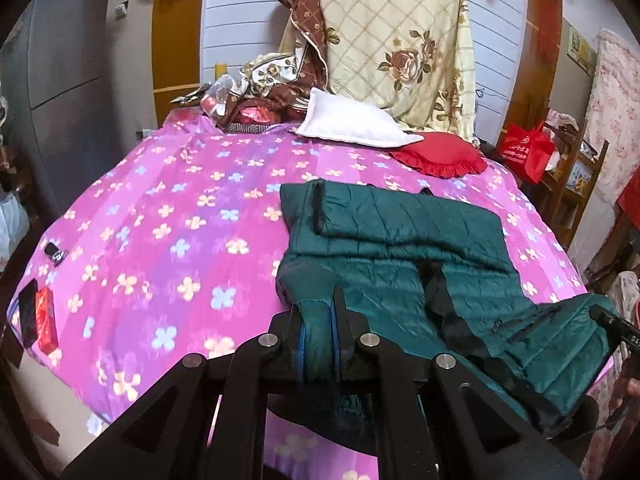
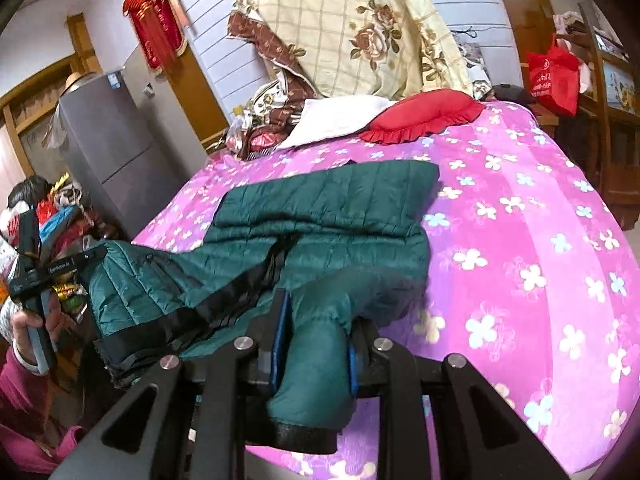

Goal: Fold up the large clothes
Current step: 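Grasp the hem with the right tool while the left tool grasps the hem, then lift the hem with both tools and fold it over toward the collar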

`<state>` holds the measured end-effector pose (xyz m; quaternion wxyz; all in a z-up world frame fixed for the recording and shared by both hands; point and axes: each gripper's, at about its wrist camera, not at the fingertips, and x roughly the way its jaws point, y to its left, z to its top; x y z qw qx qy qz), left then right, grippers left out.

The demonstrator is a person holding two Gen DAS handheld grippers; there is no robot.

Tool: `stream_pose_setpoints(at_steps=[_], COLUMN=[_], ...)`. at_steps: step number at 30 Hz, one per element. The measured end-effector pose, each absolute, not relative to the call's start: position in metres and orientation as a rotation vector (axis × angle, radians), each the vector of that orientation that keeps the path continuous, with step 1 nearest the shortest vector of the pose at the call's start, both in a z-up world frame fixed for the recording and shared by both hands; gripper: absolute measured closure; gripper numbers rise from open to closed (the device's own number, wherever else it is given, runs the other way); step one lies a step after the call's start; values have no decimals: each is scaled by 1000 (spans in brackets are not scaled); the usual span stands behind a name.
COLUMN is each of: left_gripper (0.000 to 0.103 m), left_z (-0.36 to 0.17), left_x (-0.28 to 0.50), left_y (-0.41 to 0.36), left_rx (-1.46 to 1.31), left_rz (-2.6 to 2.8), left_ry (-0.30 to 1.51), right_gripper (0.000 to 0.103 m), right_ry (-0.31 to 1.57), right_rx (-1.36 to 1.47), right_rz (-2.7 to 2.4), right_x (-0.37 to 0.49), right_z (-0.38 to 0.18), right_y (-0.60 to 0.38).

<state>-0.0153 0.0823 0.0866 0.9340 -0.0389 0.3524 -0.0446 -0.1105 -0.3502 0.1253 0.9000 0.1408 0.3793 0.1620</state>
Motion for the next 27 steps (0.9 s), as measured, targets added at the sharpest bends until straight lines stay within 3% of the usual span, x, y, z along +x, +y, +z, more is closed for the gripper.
stream_pose_setpoints(at_steps=[27], left_gripper=[103], left_z=[83], left_x=[105], left_y=[80], left_rx=[-103], left_rz=[38], left_ry=[678], right_gripper=[79], right_ry=[730], right_rx=[224], right_rz=[159], right_x=[29], right_z=[137], right_y=[-359])
